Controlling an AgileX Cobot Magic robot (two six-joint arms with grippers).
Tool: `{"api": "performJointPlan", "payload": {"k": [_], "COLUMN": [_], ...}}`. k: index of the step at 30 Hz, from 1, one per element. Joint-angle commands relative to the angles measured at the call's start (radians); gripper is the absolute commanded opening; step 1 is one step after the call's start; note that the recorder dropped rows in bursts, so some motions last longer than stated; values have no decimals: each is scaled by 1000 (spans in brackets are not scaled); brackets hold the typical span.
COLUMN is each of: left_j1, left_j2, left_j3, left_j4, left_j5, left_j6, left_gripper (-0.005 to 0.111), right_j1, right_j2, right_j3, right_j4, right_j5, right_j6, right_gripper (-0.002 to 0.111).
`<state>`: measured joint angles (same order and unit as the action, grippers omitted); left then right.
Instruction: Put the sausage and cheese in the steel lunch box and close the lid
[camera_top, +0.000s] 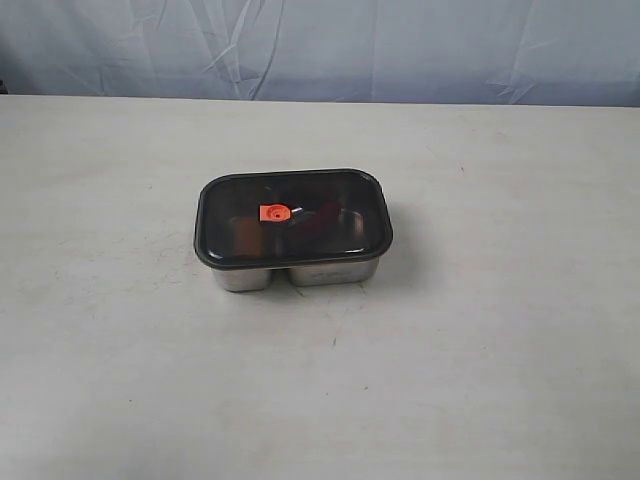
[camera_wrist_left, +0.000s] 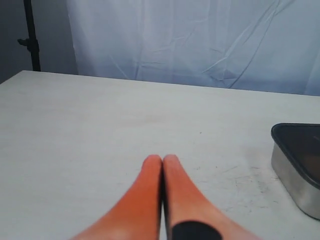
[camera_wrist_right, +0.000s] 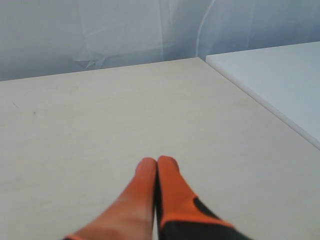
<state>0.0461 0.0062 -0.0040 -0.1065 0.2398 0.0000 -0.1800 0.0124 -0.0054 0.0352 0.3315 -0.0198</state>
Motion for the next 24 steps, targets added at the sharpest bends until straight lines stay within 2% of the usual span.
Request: {"api": "performJointPlan", "payload": {"k": [1,8,24], "left_j1": [38,85,84], "left_j2": [-6,-6,-6], "left_j3": [4,4,4], "left_j4": [-7,-9,-7], "left_j5": [-7,-25,-25], "left_j6": [11,11,11], "left_gripper": [0,0,0], "right_j1": [-5,-5,-5], "right_j2": [-3,-3,-3], "right_j3": [5,5,5], "right_j4": [0,0,0], "right_j5": [-16,-16,-11], "right_j6": [1,1,1], "right_gripper": [0,0,0]}}
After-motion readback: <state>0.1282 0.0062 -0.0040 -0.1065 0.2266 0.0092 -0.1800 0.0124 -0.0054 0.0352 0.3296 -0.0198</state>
